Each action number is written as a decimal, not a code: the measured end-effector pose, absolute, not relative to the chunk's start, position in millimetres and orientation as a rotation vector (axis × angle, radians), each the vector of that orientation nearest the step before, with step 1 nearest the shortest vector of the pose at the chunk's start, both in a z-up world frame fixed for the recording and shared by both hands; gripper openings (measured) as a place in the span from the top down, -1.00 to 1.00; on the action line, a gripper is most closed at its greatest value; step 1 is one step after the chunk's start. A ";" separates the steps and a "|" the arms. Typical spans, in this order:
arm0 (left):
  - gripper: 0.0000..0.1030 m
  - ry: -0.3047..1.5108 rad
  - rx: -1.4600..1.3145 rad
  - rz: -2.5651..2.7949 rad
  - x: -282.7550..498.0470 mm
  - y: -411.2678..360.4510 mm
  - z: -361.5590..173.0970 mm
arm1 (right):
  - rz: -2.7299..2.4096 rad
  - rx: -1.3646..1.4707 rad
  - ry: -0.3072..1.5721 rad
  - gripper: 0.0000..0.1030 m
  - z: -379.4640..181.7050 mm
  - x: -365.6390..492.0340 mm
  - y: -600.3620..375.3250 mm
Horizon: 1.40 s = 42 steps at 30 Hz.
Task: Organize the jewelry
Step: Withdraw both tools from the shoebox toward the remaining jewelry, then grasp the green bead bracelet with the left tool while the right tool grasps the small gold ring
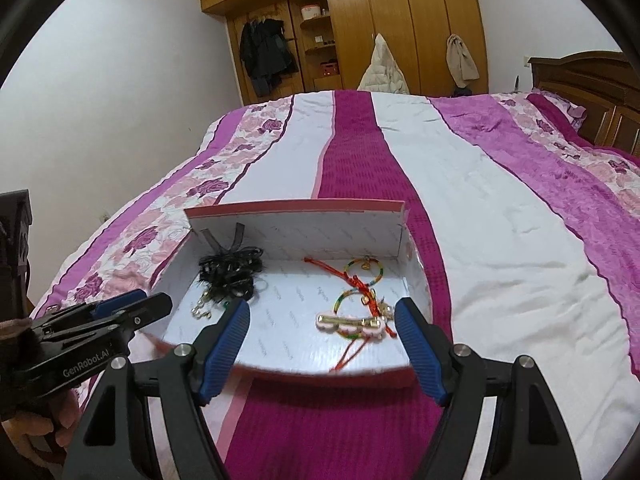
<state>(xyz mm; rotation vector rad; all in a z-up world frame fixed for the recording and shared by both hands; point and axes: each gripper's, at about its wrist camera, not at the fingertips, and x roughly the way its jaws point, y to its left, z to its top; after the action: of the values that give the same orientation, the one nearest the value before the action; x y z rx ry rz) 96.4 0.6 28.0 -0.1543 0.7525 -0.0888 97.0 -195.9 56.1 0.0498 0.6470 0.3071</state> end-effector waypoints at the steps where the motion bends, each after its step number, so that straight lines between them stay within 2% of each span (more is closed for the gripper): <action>1: 0.36 0.754 -0.151 -0.092 92.3 -0.2 29.1 | 0.309 0.053 0.648 -0.50 56.8 92.3 -196.3; 14: 0.35 0.804 -0.140 -0.131 49.4 -7.6 29.0 | 0.289 0.066 0.691 -0.50 54.4 36.5 -212.3; 42: 0.35 1.036 -0.084 -0.227 15.7 -49.3 -32.8 | 0.247 0.120 0.797 -0.50 19.9 -13.3 -247.6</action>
<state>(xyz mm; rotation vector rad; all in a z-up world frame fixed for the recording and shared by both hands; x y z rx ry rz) 15.7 -49.3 -32.8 -0.0838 1.0358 -0.2273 -13.3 -247.6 19.9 0.1200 0.7974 0.2467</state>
